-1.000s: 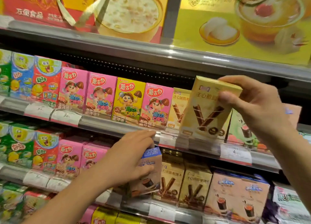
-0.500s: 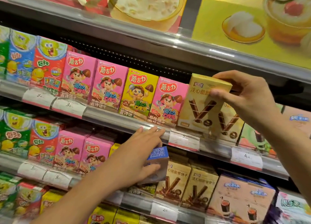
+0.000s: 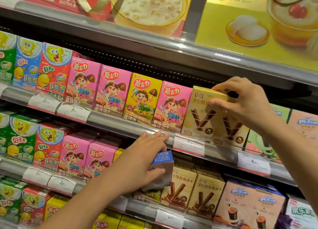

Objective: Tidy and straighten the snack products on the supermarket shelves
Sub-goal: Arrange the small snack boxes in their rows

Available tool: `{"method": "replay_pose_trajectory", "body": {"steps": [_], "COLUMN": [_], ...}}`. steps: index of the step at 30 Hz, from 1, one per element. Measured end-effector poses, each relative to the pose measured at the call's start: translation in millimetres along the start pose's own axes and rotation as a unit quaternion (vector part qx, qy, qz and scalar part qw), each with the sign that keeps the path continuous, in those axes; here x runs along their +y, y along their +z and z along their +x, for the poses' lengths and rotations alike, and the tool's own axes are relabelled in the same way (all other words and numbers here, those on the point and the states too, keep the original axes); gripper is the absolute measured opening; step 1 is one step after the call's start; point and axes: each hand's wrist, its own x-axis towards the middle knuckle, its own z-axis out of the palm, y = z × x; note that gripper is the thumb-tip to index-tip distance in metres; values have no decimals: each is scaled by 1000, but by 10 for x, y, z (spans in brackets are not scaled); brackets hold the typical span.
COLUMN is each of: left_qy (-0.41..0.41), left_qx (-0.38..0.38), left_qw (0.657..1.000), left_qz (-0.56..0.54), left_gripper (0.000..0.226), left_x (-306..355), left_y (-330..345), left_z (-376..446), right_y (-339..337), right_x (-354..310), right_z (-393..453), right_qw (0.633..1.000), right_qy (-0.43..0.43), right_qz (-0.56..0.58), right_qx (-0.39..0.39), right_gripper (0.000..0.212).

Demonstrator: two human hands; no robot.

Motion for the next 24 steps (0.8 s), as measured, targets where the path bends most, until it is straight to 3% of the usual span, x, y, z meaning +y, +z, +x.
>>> {"method": "replay_pose_trajectory", "body": {"steps": [10, 14, 16, 20, 24], "left_qy": [-11, -11, -10, -16, -22], "left_qx": [11, 12, 13, 20, 27], "left_qw": [1000, 1000, 1000, 1000, 999], "left_qz": [-7, -10, -11, -10, -16], "left_gripper": [42, 40, 40, 42, 46], "left_x": [-8, -19, -19, -14, 25], "left_y": [29, 31, 29, 20, 8], "left_z": [16, 11, 14, 27, 38], "right_y": [-3, 6, 4, -11, -29], "right_x": [166, 175, 177, 127, -16], "right_z": [1, -108, -207, -478, -890], "right_qw": [997, 994, 993, 979, 986], "right_qy": [8, -14, -38, -154, -158], "right_qz": [-43, -75, -94, -120, -46], "right_qx": [-56, -80, -53, 51, 15], "right_gripper": [36, 52, 57, 34, 19]}}
